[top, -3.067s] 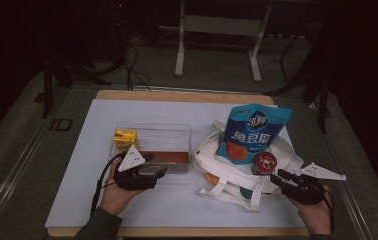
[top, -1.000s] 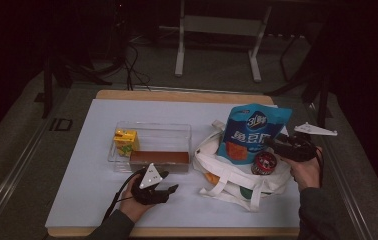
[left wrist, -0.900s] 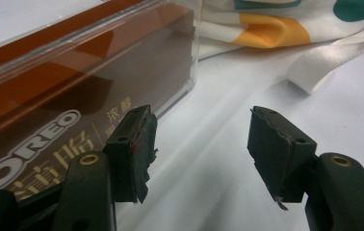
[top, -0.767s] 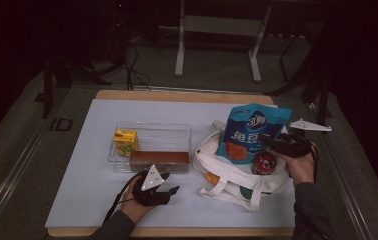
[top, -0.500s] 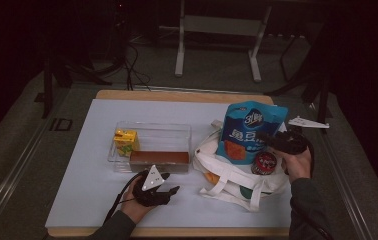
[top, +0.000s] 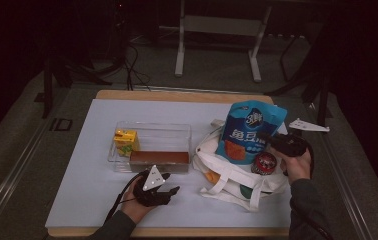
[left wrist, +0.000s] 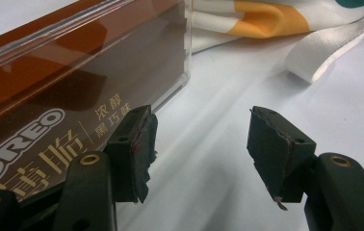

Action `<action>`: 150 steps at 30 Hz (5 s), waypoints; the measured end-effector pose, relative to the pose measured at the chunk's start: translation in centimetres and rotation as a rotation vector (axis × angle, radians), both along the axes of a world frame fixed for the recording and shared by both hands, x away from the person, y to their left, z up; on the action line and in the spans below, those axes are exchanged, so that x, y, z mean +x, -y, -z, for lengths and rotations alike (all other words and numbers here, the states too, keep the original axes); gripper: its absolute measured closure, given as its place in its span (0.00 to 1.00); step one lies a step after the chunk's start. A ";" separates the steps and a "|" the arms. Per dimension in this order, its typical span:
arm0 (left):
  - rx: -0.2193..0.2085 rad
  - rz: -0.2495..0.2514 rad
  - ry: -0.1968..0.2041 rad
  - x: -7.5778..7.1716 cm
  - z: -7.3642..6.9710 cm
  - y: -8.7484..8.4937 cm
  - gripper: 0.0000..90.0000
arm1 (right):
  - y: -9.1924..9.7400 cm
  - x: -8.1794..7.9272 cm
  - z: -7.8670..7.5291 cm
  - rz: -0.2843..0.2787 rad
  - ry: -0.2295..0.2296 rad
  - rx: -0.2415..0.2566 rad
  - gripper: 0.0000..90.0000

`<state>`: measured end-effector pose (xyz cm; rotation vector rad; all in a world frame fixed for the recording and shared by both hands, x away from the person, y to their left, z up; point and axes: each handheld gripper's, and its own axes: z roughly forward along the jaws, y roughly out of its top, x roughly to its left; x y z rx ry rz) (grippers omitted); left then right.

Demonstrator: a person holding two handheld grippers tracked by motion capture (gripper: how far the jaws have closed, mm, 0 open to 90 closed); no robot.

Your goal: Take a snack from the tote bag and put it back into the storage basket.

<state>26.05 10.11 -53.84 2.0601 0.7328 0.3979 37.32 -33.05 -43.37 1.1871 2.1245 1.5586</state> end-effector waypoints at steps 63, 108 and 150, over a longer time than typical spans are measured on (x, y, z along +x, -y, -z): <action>-0.004 -0.006 -0.007 0.1 0.0 0.0 0.47 | -2.6 -2.1 -8.0 -0.079 0.039 0.008 0.99; -0.003 -0.005 -0.006 0.1 0.0 -0.1 0.47 | -4.6 -5.5 -11.4 -0.126 0.077 0.079 0.99; 0.002 -0.004 -0.001 0.0 0.0 0.0 0.46 | -12.0 -4.4 -12.7 -0.246 0.090 0.161 0.98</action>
